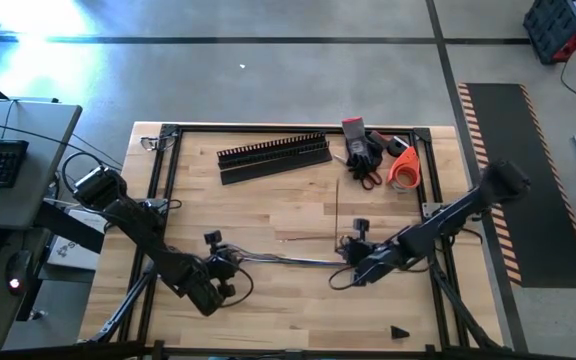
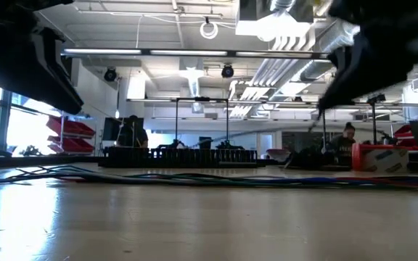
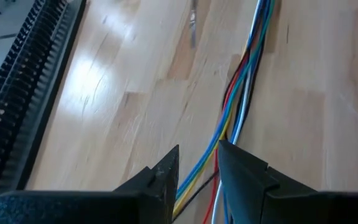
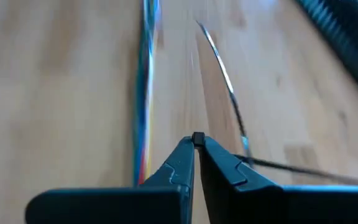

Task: Ziptie cables
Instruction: Wrap the top black zip tie around the colored cable bundle

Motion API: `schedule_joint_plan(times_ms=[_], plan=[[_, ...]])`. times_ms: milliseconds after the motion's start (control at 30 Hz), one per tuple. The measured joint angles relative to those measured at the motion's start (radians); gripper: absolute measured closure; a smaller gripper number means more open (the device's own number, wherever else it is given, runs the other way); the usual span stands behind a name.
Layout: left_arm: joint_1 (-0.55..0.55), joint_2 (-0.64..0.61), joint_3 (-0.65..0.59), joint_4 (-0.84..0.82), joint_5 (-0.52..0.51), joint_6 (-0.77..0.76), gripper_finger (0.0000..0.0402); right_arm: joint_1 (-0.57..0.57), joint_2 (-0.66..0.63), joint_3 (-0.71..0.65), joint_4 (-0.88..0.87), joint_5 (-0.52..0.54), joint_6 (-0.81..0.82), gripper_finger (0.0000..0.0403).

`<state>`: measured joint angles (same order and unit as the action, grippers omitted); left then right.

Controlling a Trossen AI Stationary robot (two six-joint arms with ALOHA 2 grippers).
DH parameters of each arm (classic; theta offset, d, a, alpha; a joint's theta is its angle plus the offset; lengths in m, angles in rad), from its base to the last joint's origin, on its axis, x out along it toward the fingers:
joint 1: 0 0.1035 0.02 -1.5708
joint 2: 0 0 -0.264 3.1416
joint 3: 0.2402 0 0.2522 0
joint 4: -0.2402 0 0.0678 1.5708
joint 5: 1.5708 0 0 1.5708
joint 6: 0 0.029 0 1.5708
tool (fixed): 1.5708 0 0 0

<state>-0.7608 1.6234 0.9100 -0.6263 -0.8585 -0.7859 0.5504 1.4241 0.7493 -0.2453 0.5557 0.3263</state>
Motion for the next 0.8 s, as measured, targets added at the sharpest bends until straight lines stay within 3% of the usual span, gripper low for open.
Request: schedule_joint_plan(times_ms=[100,233,300,433,600,800], plan=[[0.023,0.000,0.000,0.048,0.017,0.063,0.0314,0.000,-0.086,0.036,-0.063,0.001,-0.030,0.0402],[0.050,0.000,0.000,0.104,0.024,0.144,0.0314,-0.032,-0.153,0.039,-0.159,0.088,-0.022,0.0402],[0.061,0.000,0.000,0.126,0.037,0.169,0.0314,-0.078,-0.156,0.038,-0.213,0.007,0.008,0.0402],[0.074,0.000,0.000,0.142,0.049,0.201,0.0314,-0.166,-0.156,0.050,-0.226,-0.318,-0.018,0.0403],[0.086,0.000,0.000,0.164,0.082,0.237,0.0314,-0.142,-0.156,0.162,-0.269,-0.303,-0.061,0.0403],[0.112,0.000,0.000,0.205,0.173,0.319,0.0304,0.000,-0.157,0.225,-0.011,-0.388,-0.114,0.0403]])
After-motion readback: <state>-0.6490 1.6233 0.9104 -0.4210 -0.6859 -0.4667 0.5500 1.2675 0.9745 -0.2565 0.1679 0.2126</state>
